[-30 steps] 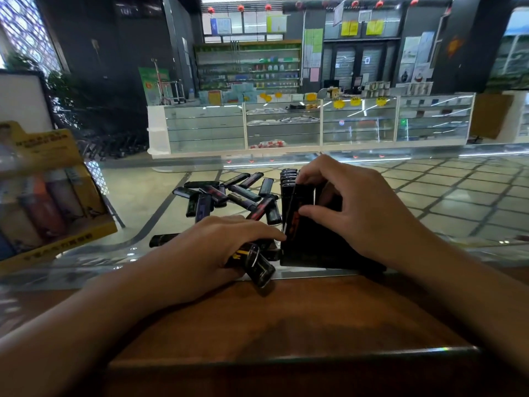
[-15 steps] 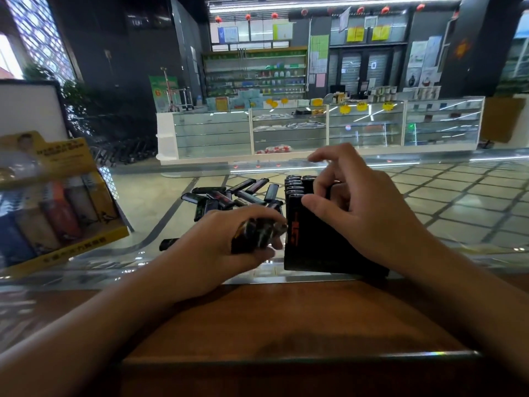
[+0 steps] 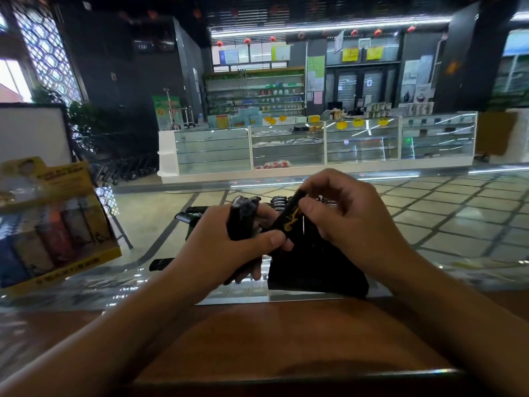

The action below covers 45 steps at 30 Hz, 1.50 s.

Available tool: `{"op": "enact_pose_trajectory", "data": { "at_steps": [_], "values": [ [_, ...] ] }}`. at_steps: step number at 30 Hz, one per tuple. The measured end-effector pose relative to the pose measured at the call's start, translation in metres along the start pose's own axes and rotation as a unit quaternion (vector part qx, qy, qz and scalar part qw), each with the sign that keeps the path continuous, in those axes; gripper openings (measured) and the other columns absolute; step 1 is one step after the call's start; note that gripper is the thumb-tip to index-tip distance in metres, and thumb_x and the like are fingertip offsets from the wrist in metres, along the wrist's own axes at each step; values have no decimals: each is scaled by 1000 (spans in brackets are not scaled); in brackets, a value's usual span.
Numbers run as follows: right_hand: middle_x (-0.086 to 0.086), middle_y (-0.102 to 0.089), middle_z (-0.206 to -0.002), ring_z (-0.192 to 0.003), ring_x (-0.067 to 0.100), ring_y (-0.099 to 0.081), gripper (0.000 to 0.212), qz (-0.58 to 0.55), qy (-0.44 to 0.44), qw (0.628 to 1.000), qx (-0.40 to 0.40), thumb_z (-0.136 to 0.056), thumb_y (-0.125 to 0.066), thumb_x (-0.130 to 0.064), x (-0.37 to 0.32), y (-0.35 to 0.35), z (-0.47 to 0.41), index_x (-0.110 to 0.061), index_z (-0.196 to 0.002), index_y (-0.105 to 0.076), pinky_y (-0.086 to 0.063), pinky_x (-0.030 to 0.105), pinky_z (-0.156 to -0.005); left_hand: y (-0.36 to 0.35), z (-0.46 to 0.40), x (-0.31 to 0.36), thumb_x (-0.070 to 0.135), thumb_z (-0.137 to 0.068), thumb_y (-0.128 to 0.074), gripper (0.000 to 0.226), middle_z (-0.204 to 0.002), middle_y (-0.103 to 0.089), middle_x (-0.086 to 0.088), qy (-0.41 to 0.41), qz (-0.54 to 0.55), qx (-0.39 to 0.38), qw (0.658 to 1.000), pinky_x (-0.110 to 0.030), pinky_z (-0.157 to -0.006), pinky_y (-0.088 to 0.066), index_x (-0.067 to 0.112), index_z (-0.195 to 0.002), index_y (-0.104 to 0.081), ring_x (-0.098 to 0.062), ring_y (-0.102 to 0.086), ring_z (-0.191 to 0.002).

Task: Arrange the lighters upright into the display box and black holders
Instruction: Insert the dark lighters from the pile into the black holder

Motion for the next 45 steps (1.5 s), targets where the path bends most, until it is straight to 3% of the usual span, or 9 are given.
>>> {"op": "enact_pose_trajectory", "data": {
  "at_steps": [4,10,14,18,24,30,37,42,45],
  "values": [
    [-6,-63,-81,-48,0,-59,26,-5,-10,1000,29,-92,-61,1,1,2,-1,-17,-111,-65,-41,8,-49,6,5,-6,27,-73,-71,35,-87,-77,-9,19,16,4,1000,-26,-42,-43,19,-107,-67,-16,-55,-45],
    [-8,-70,-75,-52,1,-60,8,60,-22,997,37,-86,-72,-15,10,0,-3,-21,-88,-69,-43,11,-51,19,3,-11,22,-76,-81,18,-78,-69,-14,23,152,57,987,-24,-40,-41,23,-93,-76,-13,-47,-43],
    [-1,-74,-73,-63,16,-70,10,77,-50,994,-55,-81,-77,-21,15,-13,1,-18,-81,-68,-56,26,-60,18,-1,-13,23,-73,-79,26,-52,-49,-8,37,153,74,985,-24,-39,-38,13,-96,-71,-15,-42,-40],
    [-8,-72,-78,-61,24,-65,9,123,-14,989,-85,-82,-76,-27,15,-16,1,-28,-85,-68,-55,31,-63,12,0,-15,27,-74,-73,31,-61,-49,-15,57,149,61,985,-26,-40,-39,9,-98,-66,-15,-43,-42],
    [-10,-63,-75,-50,8,-50,58,175,39,972,-150,-87,-72,-21,12,-19,1,-39,-135,-45,-41,17,-51,2,-1,-16,26,-86,-70,8,-51,-53,-5,37,34,17,999,-28,-41,-41,31,-80,-69,-20,-46,-42],
    [-16,-67,-85,-67,8,-63,40,167,86,980,58,-88,-72,-15,2,27,-9,-37,-118,-58,-52,20,-62,17,-1,-12,19,-88,-72,2,-57,-60,-2,-2,-46,69,997,-26,-44,-45,17,-89,-70,-18,-50,-44],
    [-23,-60,-92,-88,-5,-58,32,318,100,941,66,-87,-74,-19,12,32,-12,-22,-117,-61,-37,-2,-74,7,1,-21,23,-82,-79,16,-79,-69,20,-37,-249,-39,967,-16,-70,-48,32,-89,-68,3,-65,-75],
    [-19,-58,-105,-96,1,-51,34,377,128,917,37,-87,-74,-23,19,24,-10,-24,-119,-62,-40,24,-85,-7,3,-21,20,-82,-78,38,-86,-65,26,-67,-340,-93,933,-1,-82,-42,50,-92,-58,12,-61,-94],
    [-15,-63,-111,-101,11,-45,37,454,147,879,18,-85,-75,-25,27,18,-12,-25,-120,-62,-25,32,-82,-8,3,-19,21,-82,-78,41,-85,-61,32,-71,-340,-89,934,-1,-81,-41,53,-92,-56,17,-59,-94]
  ]
}}
Point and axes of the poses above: each hand's wrist, its own z-axis away from the middle knuckle, its own y-axis out of the back of the hand, x = y × z, the point moved 5 cm from there along -z, towards the middle knuckle
